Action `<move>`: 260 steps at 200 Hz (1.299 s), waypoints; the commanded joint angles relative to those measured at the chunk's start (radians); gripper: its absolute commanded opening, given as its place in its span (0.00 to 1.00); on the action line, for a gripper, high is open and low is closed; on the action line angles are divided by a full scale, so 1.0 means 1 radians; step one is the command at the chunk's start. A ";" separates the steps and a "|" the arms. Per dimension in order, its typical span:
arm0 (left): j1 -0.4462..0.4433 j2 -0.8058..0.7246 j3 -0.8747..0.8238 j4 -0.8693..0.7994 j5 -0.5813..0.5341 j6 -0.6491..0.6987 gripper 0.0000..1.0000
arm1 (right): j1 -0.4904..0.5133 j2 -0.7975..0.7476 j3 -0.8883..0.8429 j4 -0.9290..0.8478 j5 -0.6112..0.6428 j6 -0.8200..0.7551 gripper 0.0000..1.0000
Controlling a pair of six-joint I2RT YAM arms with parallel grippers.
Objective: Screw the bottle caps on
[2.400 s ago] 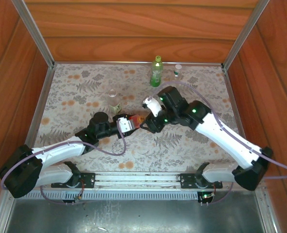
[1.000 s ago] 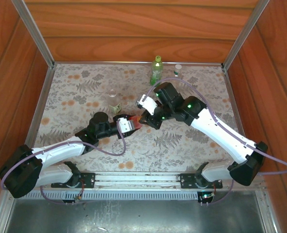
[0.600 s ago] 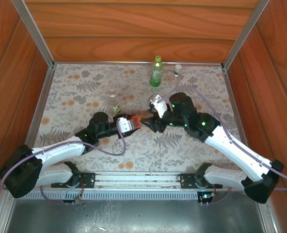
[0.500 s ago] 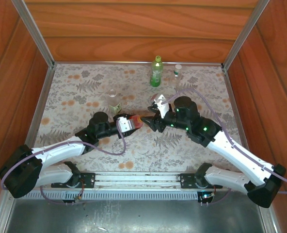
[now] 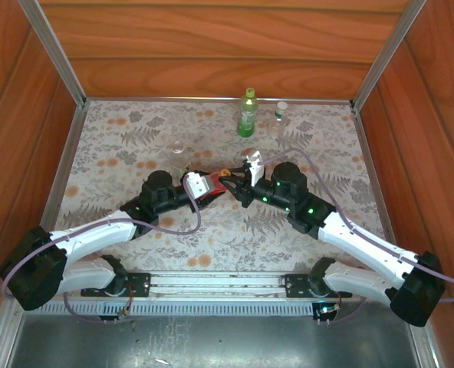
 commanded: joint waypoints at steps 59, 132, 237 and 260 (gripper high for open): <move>-0.002 0.013 0.019 0.028 0.022 -0.018 0.64 | -0.005 0.023 0.033 0.020 0.006 -0.012 0.22; 0.009 -0.027 0.000 0.028 -0.062 -0.061 1.00 | -0.029 0.070 0.089 -0.125 0.186 -0.142 0.21; 0.093 -0.269 -0.136 -0.089 -0.251 -0.229 1.00 | -0.186 0.564 0.527 -0.183 0.286 -0.259 0.20; 0.112 -0.307 -0.194 -0.094 -0.338 -0.284 1.00 | -0.212 0.714 0.675 -0.206 0.286 -0.288 0.19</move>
